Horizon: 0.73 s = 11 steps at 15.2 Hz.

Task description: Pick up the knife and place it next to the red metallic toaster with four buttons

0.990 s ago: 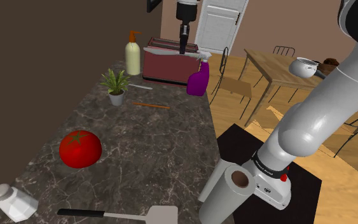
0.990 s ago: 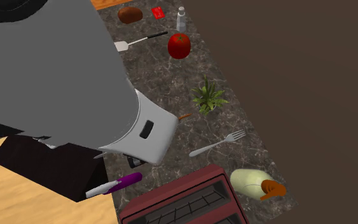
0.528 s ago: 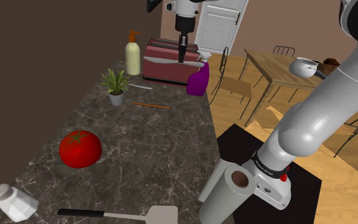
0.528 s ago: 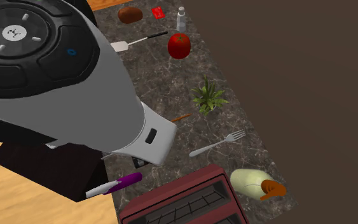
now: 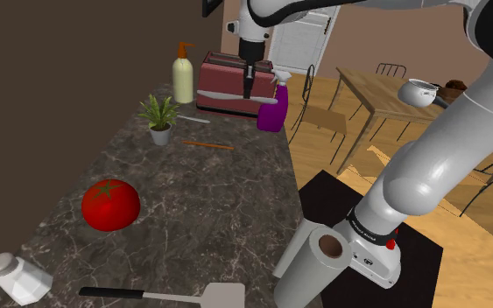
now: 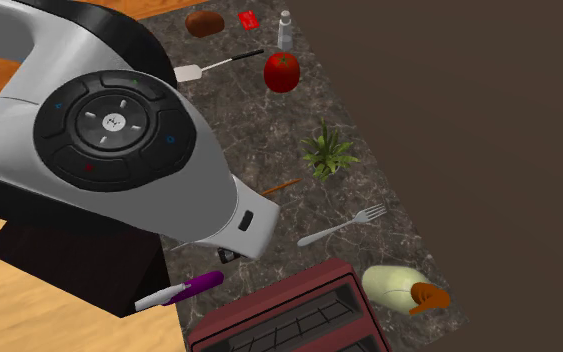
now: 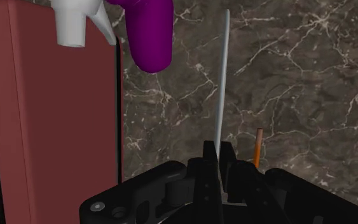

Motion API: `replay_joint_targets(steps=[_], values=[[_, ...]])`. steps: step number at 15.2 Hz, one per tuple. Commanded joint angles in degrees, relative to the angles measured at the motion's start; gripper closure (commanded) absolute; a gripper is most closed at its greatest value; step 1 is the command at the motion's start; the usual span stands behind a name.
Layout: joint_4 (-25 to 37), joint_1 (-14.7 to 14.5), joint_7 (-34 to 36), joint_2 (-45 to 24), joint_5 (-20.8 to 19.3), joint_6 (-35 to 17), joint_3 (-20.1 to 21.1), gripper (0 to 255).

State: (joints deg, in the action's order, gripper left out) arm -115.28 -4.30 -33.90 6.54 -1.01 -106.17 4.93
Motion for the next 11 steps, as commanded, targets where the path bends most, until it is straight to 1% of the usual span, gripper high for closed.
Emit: replay_joint_targets(steps=[1,11], values=[[-1.25,0.03,-0.05,-0.12,-0.02,-1.41,-0.04,255],[-6.97,0.03,0.26,-2.03,-0.25,-9.02,0.02,255]])
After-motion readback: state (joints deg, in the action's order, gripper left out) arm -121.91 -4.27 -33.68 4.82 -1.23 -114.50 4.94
